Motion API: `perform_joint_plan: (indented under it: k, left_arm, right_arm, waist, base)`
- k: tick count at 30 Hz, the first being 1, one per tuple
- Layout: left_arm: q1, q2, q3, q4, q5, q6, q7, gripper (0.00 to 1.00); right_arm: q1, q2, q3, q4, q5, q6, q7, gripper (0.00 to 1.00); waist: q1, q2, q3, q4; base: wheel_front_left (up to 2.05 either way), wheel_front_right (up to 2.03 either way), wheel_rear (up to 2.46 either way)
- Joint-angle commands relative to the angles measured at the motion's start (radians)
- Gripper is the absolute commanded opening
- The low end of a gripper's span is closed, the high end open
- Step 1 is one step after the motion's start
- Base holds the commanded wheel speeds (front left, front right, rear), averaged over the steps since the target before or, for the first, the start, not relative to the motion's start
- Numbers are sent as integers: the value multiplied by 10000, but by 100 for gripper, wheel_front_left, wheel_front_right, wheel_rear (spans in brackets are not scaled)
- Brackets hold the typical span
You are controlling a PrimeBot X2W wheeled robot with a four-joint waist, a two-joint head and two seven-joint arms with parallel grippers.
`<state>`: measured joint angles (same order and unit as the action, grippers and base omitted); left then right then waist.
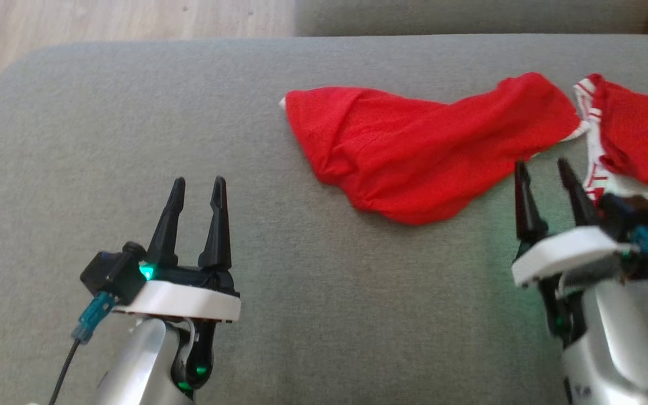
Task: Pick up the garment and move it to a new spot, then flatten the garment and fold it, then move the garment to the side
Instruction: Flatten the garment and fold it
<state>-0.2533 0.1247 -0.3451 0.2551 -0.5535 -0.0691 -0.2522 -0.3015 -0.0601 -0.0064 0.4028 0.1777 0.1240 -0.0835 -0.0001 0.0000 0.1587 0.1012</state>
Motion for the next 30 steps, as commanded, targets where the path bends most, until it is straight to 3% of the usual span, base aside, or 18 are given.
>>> perform_joint_plan:
  k: [1, 8, 17, 23, 30]
  left_arm:
    - [-150, 247, 353, -346, 57, 68, -69, 100]
    - [-84, 352, 381, -542, -18, 134, 23, 100]
    - [-573, 546, 213, -719, -41, 31, 513, 100]
    - [-1865, 815, -993, -485, 357, -402, 1808, 100]
    - [-3607, 943, -2610, 841, 693, -592, 3003, 100]
  right_arm:
    - [6, 91, 388, -596, 367, 67, -29, 100]
    - [1167, 96, 927, -1696, 1314, 67, -131, 100]
    - [1005, 97, 767, -2299, 1257, 67, -107, 100]
    - [874, 98, 640, -2470, 1300, 67, -176, 100]
    - [677, 98, 904, -2252, 1520, 67, -466, 100]
  waist:
    - [1, 0, -153, -216]
    - [1, 0, -121, -663]
    - [1, 0, 430, -1122]
    - [1, 0, 1082, -1521]
    - [1, 0, 1608, -2073]
  base:
    - [0, 0, 0]
    - [0, 0, 0]
    - [0, 0, 0]
    - [0, 0, 0]
    - [0, 0, 0]
